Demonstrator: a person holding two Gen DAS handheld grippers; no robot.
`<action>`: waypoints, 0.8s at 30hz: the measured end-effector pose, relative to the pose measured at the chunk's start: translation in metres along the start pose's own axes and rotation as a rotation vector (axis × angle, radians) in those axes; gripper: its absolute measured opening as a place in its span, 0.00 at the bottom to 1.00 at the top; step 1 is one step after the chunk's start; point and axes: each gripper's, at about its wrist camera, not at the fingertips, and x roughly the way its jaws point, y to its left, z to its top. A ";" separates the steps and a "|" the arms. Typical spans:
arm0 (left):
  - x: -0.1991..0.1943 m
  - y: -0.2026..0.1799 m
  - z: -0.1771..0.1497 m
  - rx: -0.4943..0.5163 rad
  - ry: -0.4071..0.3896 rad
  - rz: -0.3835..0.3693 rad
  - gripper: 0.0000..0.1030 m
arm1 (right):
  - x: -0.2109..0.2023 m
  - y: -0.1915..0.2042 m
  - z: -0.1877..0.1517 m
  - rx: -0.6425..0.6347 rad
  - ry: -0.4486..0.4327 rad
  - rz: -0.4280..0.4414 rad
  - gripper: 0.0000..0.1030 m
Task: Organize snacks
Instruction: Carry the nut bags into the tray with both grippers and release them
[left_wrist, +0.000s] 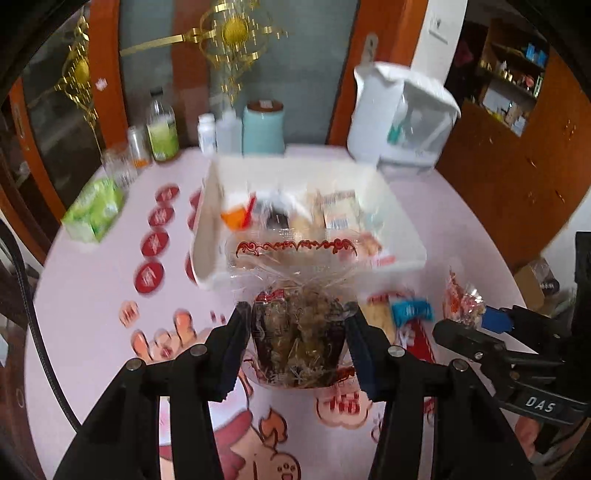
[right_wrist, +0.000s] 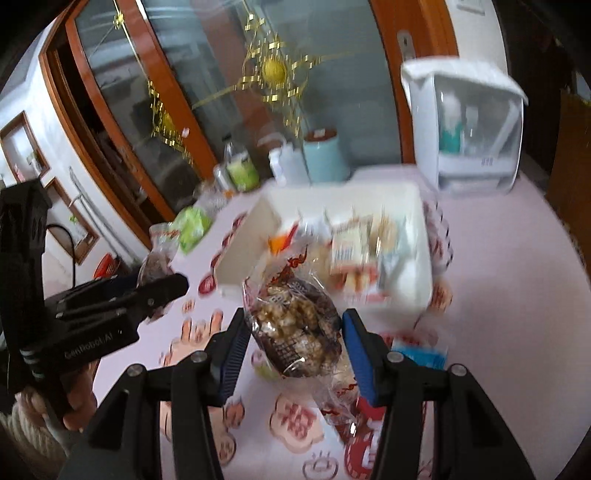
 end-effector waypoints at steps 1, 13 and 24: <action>-0.005 -0.001 0.009 0.005 -0.019 0.014 0.48 | 0.000 0.000 0.011 0.003 -0.011 0.008 0.50; -0.033 0.002 0.121 0.008 -0.189 0.132 0.48 | 0.007 0.008 0.131 0.036 -0.149 -0.011 0.51; 0.036 0.008 0.160 -0.015 -0.119 0.225 0.49 | 0.103 -0.010 0.158 0.104 -0.049 -0.054 0.52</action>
